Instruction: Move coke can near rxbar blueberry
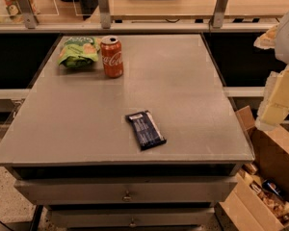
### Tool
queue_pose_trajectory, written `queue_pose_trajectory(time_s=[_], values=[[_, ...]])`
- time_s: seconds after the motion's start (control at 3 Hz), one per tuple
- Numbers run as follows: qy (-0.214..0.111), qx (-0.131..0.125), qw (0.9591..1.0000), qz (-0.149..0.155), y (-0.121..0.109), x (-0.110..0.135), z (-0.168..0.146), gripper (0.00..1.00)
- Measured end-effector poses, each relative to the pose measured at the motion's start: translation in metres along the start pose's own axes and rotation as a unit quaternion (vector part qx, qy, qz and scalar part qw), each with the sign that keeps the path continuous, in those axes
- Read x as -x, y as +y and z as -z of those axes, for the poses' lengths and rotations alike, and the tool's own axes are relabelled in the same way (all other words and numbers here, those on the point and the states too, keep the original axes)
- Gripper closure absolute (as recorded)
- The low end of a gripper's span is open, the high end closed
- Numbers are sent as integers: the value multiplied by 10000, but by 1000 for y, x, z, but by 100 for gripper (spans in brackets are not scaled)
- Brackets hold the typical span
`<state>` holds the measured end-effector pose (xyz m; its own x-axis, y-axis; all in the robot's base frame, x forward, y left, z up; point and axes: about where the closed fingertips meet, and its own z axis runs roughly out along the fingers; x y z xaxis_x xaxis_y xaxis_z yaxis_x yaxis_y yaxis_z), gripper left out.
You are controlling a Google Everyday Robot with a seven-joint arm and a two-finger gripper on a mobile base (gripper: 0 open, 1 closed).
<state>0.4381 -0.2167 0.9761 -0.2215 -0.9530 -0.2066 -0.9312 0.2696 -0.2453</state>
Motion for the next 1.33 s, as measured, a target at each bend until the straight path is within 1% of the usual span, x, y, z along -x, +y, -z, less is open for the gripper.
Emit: queue_pose_trajectory(time_s=[0.33,0.67,1.0,1.33], values=[[-3,1,10000,0,0,0,0,0],[-94,29,10000,1,-2,6,-5,0],[-423,22,9991,-48,-8,18,-14,0],[-862,74,9962,-105,-16,35,-24,0]])
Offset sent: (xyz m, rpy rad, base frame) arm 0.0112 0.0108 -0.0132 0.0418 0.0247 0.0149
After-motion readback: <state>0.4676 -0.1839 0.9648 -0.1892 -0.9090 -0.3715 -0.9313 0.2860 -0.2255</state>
